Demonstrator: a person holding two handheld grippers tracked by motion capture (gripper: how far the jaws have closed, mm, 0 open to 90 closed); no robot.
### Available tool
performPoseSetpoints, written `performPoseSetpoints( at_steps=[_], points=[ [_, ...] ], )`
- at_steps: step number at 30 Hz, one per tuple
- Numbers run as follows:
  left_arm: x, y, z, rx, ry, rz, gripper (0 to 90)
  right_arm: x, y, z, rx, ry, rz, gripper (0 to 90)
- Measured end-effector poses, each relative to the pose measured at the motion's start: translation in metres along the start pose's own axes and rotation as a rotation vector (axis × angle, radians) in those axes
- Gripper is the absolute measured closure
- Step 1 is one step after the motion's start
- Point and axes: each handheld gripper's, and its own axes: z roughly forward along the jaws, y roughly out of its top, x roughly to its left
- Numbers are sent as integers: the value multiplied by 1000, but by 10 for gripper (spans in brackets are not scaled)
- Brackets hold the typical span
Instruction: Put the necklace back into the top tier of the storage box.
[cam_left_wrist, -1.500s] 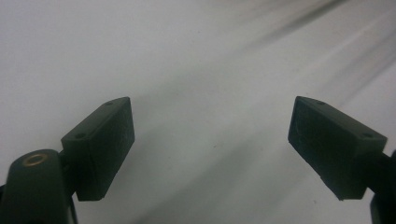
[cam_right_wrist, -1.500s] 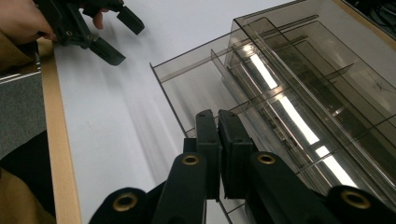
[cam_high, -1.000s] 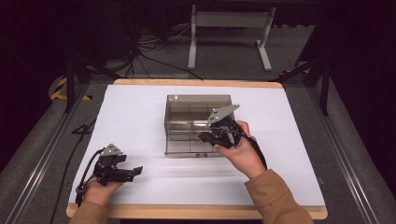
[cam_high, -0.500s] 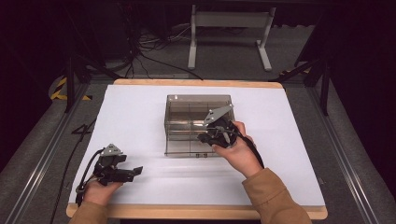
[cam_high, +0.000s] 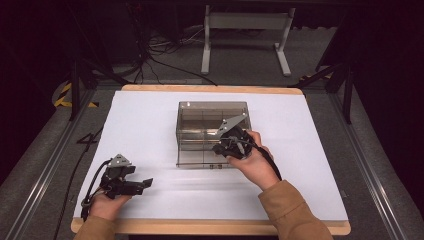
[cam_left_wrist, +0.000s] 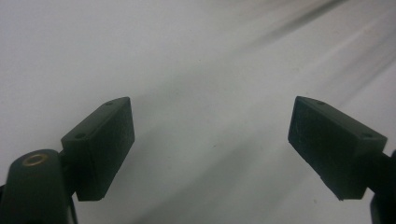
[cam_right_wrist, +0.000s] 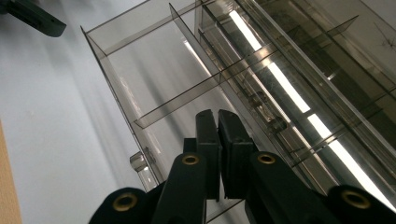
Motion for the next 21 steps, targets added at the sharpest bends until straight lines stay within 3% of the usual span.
performPoseSetpoints(
  at_steps=[10,21],
  points=[
    [0,0,0,1,-1,0,151,-2,-2,6,20,4,4,875],
    [0,1,1,-2,-3,-3,151,-3,-3,5,1,-20,-3,762]
  ],
)
